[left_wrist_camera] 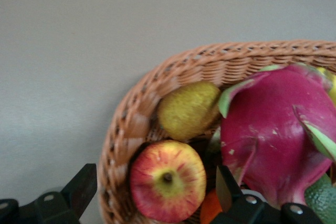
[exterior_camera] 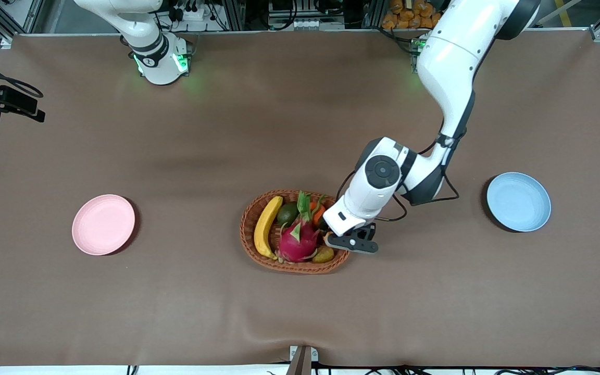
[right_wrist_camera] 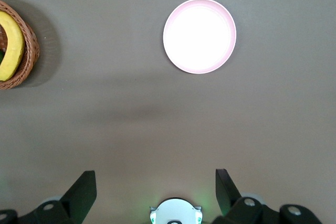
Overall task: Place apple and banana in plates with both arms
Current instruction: 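Lower the left gripper onto the red apple and close it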
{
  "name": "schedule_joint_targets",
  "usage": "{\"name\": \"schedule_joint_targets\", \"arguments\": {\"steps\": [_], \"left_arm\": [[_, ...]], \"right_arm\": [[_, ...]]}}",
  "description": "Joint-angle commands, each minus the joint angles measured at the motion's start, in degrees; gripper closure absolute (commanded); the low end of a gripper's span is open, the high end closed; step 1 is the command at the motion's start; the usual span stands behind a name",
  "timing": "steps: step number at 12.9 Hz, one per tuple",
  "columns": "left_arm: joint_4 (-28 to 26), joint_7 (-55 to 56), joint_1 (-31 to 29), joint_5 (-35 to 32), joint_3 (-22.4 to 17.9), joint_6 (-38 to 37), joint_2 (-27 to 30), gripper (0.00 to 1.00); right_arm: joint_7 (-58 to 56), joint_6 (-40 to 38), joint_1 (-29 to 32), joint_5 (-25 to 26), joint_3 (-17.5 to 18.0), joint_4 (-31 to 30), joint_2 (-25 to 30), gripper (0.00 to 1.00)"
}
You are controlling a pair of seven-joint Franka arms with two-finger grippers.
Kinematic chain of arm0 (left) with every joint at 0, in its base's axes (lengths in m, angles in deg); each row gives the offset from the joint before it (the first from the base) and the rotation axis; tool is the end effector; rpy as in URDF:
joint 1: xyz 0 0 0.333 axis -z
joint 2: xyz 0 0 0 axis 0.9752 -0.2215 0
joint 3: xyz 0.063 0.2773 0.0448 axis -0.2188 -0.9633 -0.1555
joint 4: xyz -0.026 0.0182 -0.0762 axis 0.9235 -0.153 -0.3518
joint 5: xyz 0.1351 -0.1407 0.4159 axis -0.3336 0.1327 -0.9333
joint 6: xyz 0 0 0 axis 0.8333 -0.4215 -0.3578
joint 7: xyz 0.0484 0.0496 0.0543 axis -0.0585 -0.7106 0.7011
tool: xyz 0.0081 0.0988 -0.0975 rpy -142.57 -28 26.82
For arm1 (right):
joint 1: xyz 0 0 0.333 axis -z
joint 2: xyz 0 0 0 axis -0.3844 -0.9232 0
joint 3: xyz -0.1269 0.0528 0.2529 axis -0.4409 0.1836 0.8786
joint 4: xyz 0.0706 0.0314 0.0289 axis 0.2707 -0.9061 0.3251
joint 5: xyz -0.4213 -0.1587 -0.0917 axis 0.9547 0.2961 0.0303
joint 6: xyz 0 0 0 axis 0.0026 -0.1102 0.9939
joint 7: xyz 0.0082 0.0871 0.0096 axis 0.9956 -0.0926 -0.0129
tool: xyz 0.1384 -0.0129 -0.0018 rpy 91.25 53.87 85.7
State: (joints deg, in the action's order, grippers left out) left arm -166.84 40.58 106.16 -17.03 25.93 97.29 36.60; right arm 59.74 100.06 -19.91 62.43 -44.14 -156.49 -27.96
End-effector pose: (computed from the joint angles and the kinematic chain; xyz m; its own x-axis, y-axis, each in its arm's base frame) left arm 0.6622 -0.4351 0.1666 0.9637 -0.1687 0.2071 -0.1996 -0.9700 0.1387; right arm 0.5902 -0.0337 0.5869 0.9880 -0.0508 -0.1457 -0.0579 -0.9973 -0.0448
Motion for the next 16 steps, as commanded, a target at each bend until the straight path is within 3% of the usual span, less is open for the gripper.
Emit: {"name": "schedule_joint_targets", "arguments": {"steps": [1, 16], "left_arm": [[1.6, 0.3, 0.7, 0.6, -0.4, 0.2, -0.9, 0.00], [1.4, 0.5, 2.1, 0.7, -0.3, 0.3, -2.7, 0.00]], "right_arm": [[0.3, -0.2, 0.2, 0.3, 0.4, 0.3, -0.2, 0.00], [0.3, 0.4, -0.5, 0.2, 0.4, 0.0, -0.7, 0.00]]}}
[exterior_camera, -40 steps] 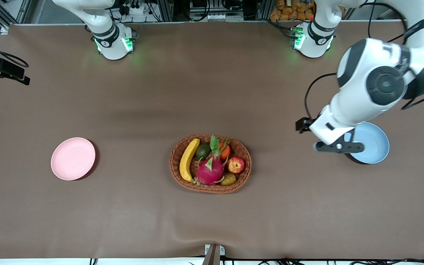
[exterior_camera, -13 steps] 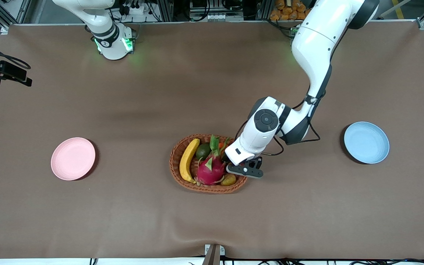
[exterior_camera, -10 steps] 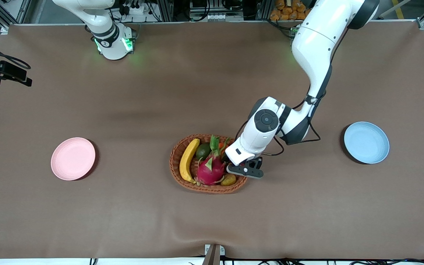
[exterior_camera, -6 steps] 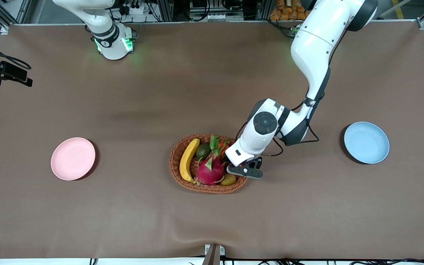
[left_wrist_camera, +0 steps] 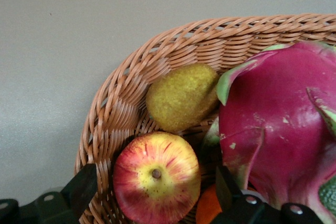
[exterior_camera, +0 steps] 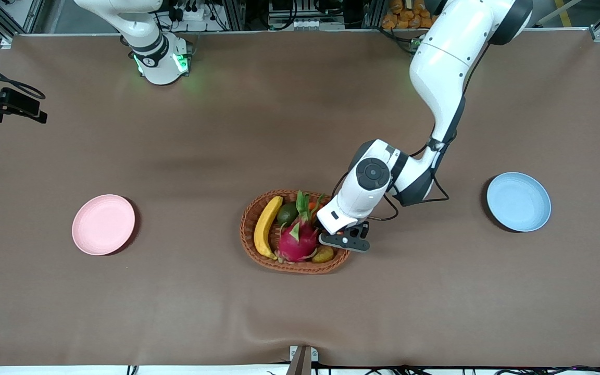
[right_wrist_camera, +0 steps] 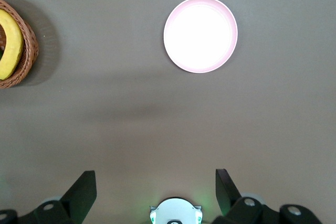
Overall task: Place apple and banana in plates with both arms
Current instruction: 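Lower the left gripper onto the red apple and close it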
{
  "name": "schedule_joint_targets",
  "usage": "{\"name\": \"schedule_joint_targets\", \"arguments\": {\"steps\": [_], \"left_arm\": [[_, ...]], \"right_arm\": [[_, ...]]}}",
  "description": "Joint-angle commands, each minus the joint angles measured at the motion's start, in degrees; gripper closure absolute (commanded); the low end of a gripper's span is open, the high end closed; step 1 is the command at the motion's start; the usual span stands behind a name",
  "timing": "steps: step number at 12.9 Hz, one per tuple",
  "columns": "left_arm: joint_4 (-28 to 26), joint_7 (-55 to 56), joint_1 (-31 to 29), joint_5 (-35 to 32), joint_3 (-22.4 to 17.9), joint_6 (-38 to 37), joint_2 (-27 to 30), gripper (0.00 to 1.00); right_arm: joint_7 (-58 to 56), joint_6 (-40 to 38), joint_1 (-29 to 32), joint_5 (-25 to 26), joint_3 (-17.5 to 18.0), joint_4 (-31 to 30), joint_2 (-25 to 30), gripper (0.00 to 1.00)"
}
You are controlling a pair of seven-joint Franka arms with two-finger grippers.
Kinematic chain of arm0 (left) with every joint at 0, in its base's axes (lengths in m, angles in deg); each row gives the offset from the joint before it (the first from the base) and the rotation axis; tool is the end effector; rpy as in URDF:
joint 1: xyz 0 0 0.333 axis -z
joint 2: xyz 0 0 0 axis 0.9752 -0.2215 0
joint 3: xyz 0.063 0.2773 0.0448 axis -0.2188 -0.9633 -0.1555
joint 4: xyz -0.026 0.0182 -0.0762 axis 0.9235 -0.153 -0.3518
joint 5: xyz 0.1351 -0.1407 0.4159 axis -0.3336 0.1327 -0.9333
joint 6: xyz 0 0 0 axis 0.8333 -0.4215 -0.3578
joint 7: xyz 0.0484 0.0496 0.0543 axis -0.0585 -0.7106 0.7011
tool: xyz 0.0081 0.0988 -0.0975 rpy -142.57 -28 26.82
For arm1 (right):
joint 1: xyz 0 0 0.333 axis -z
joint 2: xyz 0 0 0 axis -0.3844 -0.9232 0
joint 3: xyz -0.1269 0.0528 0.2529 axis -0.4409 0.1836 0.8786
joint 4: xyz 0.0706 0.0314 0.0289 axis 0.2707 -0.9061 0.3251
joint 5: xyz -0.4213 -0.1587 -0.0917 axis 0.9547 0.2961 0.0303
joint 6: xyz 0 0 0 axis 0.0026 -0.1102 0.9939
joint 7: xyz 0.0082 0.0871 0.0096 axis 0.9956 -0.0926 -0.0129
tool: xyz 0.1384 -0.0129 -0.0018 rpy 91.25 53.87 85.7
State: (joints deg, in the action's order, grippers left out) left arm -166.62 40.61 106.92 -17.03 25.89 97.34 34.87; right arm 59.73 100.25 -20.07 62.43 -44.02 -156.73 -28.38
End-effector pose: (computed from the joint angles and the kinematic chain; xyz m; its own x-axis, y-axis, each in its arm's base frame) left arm 0.6531 -0.4414 0.1449 0.9659 -0.1827 0.1835 -0.2082 -0.9693 0.1310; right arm 0.5925 -0.0310 0.5806 0.9870 -0.0459 -0.1539 -0.0534 -0.9976 -0.0448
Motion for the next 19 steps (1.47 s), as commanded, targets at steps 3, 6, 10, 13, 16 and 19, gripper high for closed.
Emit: {"name": "schedule_joint_targets", "arguments": {"steps": [3, 6, 10, 13, 16, 19], "left_arm": [[1.2, 0.1, 1.6, 0.6, -0.3, 0.2, -1.5, 0.02], [1.1, -0.8, 1.0, -0.1, -0.6, 0.3, -1.7, 0.07], [1.0, -2.0, 0.5, 0.0, -0.9, 0.3, -2.0, 0.13], [1.0, -2.0, 0.4, 0.0, -0.8, 0.3, -2.2, 0.28], [1.0, -2.1, 0.4, 0.0, -0.9, 0.2, -2.4, 0.38], [1.4, -1.9, 0.3, 0.0, -0.8, 0.0, -1.7, 0.65]], "right_arm": [[0.3, 0.2, -0.2, 0.2, 0.3, 0.2, -0.4, 0.00], [0.3, 0.2, -0.2, 0.2, 0.3, 0.2, -0.4, 0.00], [0.3, 0.2, -0.3, 0.2, 0.3, 0.2, -0.4, 0.00], [0.3, 0.3, -0.3, 0.2, 0.3, 0.2, -0.5, 0.00], [0.3, 0.3, -0.8, 0.2, 0.3, 0.2, -0.6, 0.00], [0.4, 1.6, -3.1, 0.1, 0.3, 0.2, -2.2, 0.00]]}}
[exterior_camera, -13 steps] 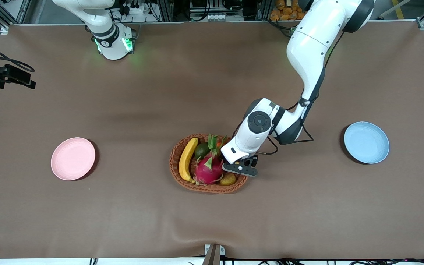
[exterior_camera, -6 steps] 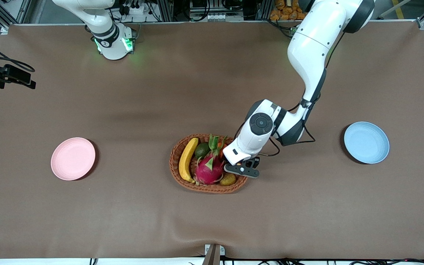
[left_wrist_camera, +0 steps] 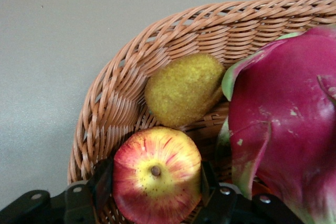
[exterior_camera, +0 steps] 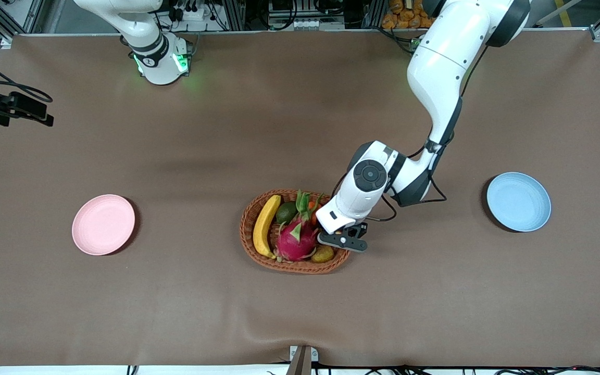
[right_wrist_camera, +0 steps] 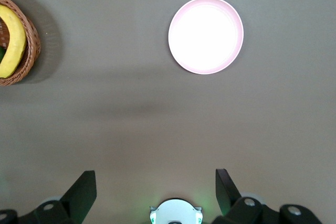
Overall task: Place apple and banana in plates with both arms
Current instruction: 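Lower the left gripper onto the red apple and close it, then carry the apple to the blue plate while the right gripper reaches the banana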
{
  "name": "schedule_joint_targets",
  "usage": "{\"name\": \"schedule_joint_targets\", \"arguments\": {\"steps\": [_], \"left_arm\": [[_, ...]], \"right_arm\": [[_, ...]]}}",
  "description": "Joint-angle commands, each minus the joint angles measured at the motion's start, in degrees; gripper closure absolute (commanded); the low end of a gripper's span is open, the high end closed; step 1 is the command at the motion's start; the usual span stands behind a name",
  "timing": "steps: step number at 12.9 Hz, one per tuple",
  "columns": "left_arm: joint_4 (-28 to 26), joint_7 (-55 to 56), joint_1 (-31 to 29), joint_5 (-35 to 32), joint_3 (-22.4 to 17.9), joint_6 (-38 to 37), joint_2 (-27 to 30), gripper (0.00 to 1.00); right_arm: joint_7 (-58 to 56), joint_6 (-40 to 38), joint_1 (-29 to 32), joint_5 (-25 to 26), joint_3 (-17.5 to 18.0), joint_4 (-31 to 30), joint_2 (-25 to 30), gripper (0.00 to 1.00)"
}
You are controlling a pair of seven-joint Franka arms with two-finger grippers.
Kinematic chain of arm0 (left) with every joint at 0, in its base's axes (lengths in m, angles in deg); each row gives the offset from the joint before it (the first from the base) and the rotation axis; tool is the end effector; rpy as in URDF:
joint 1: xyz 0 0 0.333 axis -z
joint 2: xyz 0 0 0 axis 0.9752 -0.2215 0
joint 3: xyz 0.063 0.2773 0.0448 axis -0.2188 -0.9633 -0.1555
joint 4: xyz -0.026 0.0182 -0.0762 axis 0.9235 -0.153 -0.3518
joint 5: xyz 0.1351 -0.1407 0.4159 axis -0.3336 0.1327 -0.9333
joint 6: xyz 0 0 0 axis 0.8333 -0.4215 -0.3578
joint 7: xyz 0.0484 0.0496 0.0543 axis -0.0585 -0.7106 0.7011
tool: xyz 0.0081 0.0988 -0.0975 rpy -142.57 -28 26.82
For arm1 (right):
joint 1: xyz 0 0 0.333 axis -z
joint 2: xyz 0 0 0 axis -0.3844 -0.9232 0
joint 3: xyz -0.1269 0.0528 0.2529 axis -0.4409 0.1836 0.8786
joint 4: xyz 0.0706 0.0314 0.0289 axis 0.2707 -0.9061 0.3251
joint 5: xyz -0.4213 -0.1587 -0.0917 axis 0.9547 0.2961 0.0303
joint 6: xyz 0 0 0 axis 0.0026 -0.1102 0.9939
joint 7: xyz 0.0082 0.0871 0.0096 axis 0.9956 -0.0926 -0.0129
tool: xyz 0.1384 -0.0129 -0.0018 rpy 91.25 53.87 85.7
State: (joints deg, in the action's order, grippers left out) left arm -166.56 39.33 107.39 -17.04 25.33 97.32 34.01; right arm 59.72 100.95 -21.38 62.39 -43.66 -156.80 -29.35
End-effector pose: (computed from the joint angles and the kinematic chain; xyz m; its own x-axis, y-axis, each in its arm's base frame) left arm 0.6509 -0.4399 0.1332 0.9623 -0.2082 0.1751 -0.2302 -0.9662 0.1160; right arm 0.5990 -0.0138 0.5707 0.9870 -0.0173 -0.1597 -0.0249 -0.9987 -0.0454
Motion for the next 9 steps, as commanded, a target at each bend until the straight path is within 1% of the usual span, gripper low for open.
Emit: {"name": "schedule_joint_targets", "arguments": {"steps": [1, 2, 3, 4, 6, 8, 9], "left_arm": [[1.4, -0.5, -0.3, -0.1, -0.2, -0.4, -0.2, 0.70], [1.4, -0.5, -0.4, 0.0, -0.2, -1.8, 0.8, 0.74], [1.6, -0.5, -0.6, 0.0, -0.2, -4.9, 2.0, 0.77], [1.6, -0.4, -0.7, 0.1, -0.2, -7.6, 3.6, 0.78], [1.4, -0.5, -1.0, 0.5, -0.2, -10.1, 7.6, 0.77], [1.4, -0.5, -1.4, 0.5, -0.2, -16.5, 12.0, 0.77], [1.4, -0.5, -2.5, 0.4, -0.2, -20.0, 14.1, 0.77]], "right_arm": [[0.6, 1.9, -3.1, 0.2, 0.0, 0.3, -2.0, 0.00], [1.1, 2.7, -4.6, 0.2, 0.0, 0.2, -2.7, 0.00], [1.2, 3.7, -6.0, 0.2, -0.1, -0.1, -3.7, 0.00], [1.3, 6.1, -6.9, 0.2, 0.0, -1.7, -3.8, 0.00], [2.9, 12.6, -9.1, 0.2, 0.0, -6.1, -3.9, 0.00], [7.9, 18.2, -12.8, 0.2, -0.1, -9.1, -5.1, 0.00], [10.8, 20.1, -14.5, 0.2, -0.1, -9.3, -6.5, 0.00]]}}
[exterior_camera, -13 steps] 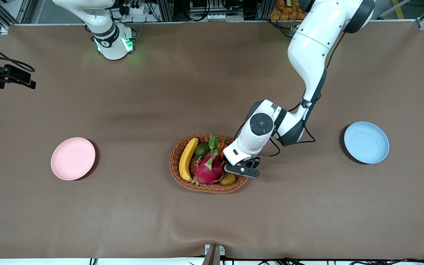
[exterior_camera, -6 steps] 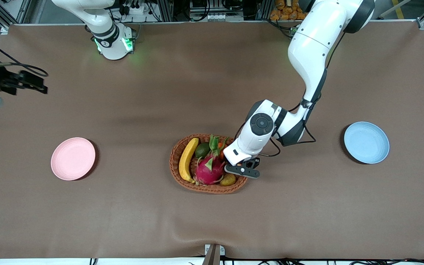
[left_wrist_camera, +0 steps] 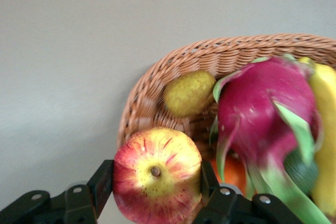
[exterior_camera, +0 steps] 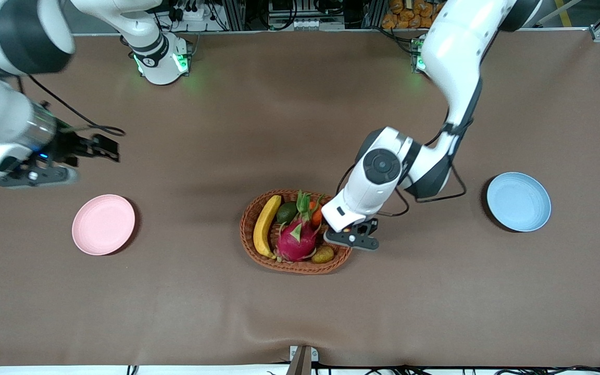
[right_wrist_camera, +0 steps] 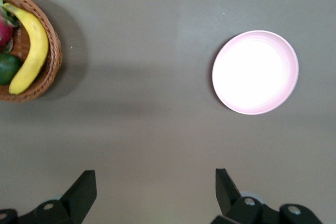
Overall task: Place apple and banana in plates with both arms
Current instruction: 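Carry the apple to the blue plate while the right gripper reaches the banana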
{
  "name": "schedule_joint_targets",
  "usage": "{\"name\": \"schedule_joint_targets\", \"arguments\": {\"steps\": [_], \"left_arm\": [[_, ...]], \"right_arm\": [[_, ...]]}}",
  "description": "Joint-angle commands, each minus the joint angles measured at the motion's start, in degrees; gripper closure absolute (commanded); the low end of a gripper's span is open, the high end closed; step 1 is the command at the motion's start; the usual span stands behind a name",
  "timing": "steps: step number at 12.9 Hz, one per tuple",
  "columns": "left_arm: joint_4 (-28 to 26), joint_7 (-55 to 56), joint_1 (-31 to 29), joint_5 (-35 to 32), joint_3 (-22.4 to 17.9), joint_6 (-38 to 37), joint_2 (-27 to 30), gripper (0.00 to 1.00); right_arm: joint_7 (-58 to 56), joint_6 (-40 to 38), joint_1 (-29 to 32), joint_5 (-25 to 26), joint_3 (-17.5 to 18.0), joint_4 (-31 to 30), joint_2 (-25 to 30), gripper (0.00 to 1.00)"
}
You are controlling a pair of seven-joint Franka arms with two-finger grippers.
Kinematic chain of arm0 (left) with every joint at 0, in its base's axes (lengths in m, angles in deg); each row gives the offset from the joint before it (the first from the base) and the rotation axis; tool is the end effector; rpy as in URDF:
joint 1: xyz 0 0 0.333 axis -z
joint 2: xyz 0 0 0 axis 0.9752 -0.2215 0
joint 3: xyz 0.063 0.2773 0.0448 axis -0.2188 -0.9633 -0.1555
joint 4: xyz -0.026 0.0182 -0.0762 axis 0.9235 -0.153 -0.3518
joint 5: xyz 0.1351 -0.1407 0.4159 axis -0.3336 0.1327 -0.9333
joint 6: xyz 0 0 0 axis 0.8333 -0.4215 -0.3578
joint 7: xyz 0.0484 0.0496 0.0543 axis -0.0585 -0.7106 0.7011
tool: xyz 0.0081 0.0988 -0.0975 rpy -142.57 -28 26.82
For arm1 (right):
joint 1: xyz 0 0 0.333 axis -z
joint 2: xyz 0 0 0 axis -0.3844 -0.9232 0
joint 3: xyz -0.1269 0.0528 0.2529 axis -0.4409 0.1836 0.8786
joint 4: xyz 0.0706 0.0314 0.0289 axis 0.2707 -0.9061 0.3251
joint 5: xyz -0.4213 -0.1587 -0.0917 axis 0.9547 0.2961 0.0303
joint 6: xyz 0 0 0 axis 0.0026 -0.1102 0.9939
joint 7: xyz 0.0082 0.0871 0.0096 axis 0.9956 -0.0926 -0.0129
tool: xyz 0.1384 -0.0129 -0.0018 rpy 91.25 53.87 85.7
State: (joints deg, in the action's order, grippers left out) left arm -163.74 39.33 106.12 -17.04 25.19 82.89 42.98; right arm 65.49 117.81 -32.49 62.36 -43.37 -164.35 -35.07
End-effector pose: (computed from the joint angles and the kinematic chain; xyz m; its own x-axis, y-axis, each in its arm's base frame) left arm 0.6673 -0.4257 0.2548 0.9706 -0.1981 0.1368 -0.2112 -0.9734 0.0888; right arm 0.6384 0.1121 0.4594 0.9926 0.0666 -0.1018 0.0635 -0.9974 -0.0339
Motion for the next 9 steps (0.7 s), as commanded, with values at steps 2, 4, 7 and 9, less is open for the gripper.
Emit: {"name": "schedule_joint_targets", "arguments": {"steps": [2, 4, 7, 9], "left_arm": [[-2.0, -2.1, -4.0, 0.1, 0.0, -10.7, 8.3, 0.77], [-2.6, -7.3, -7.3, 0.2, 0.1, -14.6, 11.0, 0.78], [-5.3, -14.5, -11.9, 0.7, 0.5, -18.1, 14.4, 0.79], [-10.3, -20.1, -15.7, 0.7, 0.5, -18.1, 17.7, 0.80]], "right_arm": [[8.6, 7.1, -5.8, 0.2, -0.4, -1.5, -2.8, 0.00], [8.8, 11.3, -7.3, -0.8, -0.3, -0.9, -5.0, 0.00], [8.9, 12.8, -8.3, -3.1, -0.3, 3.2, -12.4, 0.00], [9.4, 12.9, -9.7, -3.1, -0.3, 5.7, -17.1, 0.00]]}}
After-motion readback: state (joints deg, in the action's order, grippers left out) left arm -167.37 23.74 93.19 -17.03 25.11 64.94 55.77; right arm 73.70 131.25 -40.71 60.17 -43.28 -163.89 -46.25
